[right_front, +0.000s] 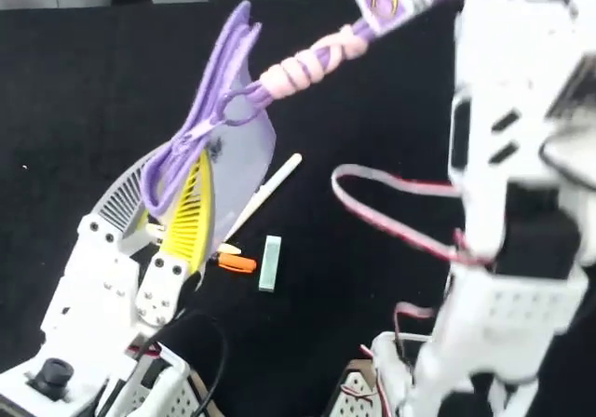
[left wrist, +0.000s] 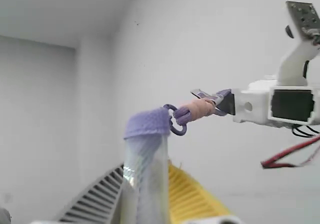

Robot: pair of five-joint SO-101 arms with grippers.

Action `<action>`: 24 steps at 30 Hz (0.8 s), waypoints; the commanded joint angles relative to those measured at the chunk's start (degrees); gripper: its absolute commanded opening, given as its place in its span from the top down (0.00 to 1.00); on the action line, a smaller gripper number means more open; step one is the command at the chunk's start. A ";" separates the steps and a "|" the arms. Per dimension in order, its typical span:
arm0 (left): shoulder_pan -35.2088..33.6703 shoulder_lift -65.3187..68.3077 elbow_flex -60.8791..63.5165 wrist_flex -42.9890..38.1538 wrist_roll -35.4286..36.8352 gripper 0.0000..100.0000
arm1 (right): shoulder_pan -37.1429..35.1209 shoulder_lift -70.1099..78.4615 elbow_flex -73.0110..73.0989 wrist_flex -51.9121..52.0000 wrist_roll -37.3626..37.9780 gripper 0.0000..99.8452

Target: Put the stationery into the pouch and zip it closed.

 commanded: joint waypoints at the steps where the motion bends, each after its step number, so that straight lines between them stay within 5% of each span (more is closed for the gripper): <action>1: -0.22 -0.79 -6.02 3.78 0.18 0.97 | 4.40 13.14 -16.48 0.18 0.44 0.99; 11: -0.22 -0.79 -6.73 5.45 0.18 0.97 | 9.93 35.91 -45.58 7.38 0.62 0.99; 24: -0.22 -0.79 -10.15 5.80 0.44 0.97 | 12.40 59.03 -61.41 10.55 3.69 0.99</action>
